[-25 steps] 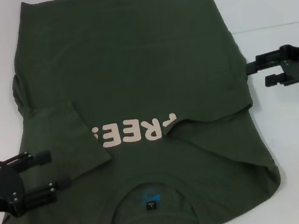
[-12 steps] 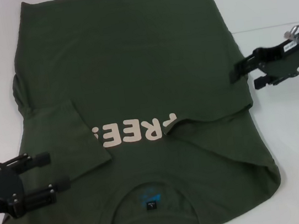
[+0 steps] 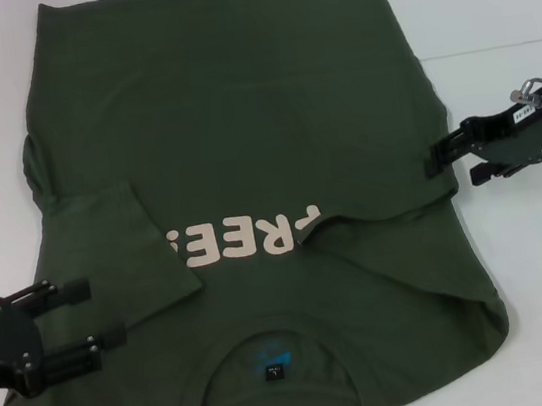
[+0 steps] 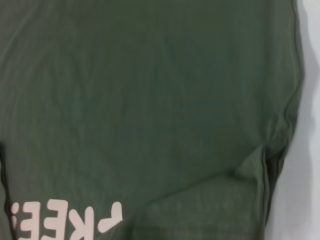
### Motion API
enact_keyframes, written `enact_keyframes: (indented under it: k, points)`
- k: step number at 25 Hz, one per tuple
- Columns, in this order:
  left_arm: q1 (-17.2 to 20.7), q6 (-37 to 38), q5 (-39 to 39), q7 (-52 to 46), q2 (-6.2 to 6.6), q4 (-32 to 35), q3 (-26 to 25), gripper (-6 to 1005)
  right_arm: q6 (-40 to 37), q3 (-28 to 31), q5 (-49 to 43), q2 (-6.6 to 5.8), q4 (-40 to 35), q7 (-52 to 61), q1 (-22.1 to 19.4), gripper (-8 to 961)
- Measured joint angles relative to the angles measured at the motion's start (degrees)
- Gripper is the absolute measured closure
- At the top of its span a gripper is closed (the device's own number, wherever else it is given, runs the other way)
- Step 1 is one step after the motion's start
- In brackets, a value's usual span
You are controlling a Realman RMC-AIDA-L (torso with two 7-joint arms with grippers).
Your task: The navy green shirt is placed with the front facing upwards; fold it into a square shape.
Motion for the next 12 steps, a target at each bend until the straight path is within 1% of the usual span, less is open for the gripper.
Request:
enact_keyframes:
  k: [5,11,12]
  points:
    - [0.09,0.00,0.00,0.00,-0.05,0.00,0.00,189,3.22,-1.17,-0.07,0.77,1.12,-0.42,-0.11,245]
    - [0.32,0.00,0.00,0.00,-0.07,0.00,0.00,189,5.81,-1.37,-0.11,2.08,1.25,-0.46,-0.12,258]
    - [0.32,0.00,0.00,0.01,-0.07,0.00,0.00,189,5.81,-1.37,-0.11,2.08,1.25,-0.46,-0.12,260]
